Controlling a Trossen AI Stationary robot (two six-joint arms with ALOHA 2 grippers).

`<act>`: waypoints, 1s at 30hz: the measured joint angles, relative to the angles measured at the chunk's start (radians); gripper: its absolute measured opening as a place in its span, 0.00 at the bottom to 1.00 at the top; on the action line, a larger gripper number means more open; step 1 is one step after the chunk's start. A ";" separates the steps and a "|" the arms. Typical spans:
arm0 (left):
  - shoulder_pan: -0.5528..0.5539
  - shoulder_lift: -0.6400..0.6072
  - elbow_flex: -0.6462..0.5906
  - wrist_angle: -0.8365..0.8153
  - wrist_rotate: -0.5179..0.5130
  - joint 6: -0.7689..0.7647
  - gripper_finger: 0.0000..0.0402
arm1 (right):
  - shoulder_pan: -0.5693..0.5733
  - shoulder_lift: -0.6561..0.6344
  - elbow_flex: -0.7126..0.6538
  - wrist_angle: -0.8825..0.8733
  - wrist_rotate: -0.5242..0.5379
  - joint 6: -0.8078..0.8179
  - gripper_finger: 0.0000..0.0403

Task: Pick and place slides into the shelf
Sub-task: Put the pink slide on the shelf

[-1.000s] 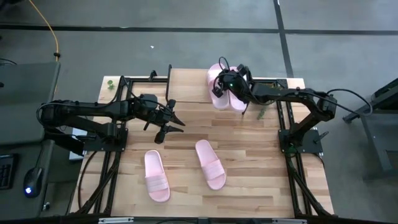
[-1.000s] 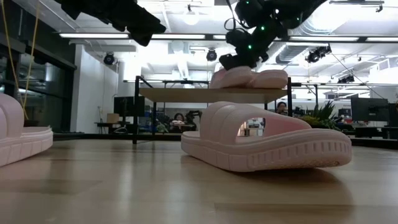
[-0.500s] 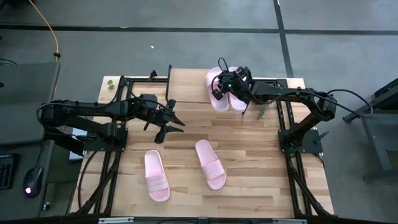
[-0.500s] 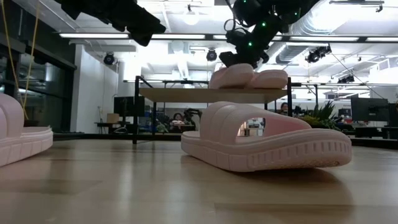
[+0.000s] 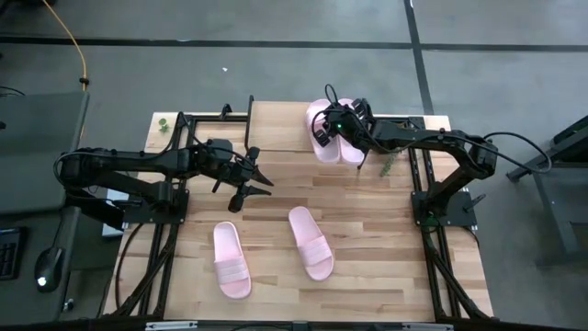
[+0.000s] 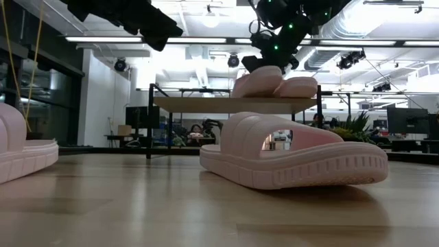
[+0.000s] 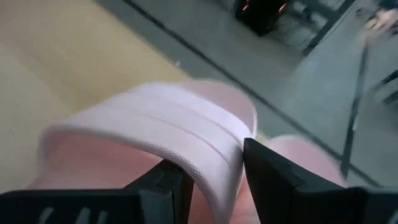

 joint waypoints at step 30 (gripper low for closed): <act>0.000 0.000 0.000 -0.003 0.000 -0.009 0.25 | -0.014 -0.026 0.001 -0.054 -0.146 0.045 0.31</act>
